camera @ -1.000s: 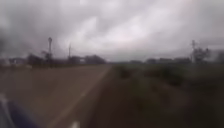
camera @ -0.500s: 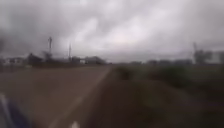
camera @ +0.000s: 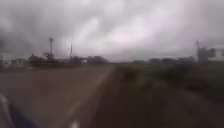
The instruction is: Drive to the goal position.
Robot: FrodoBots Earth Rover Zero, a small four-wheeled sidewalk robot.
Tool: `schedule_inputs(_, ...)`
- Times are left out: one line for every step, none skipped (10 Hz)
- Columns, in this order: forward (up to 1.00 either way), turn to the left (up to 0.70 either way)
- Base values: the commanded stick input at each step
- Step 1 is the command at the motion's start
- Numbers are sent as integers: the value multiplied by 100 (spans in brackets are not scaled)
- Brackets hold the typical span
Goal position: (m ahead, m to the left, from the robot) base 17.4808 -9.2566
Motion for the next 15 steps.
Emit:
schedule_inputs(70,0)
schedule_inputs(70,0)
schedule_inputs(70,0)
schedule_inputs(70,0)
schedule_inputs(70,0)
schedule_inputs(70,0)
schedule_inputs(70,0)
schedule_inputs(70,0)
schedule_inputs(70,0)
schedule_inputs(70,0)
schedule_inputs(70,0)
schedule_inputs(70,0)
schedule_inputs(70,0)
schedule_inputs(70,0)
schedule_inputs(70,0)
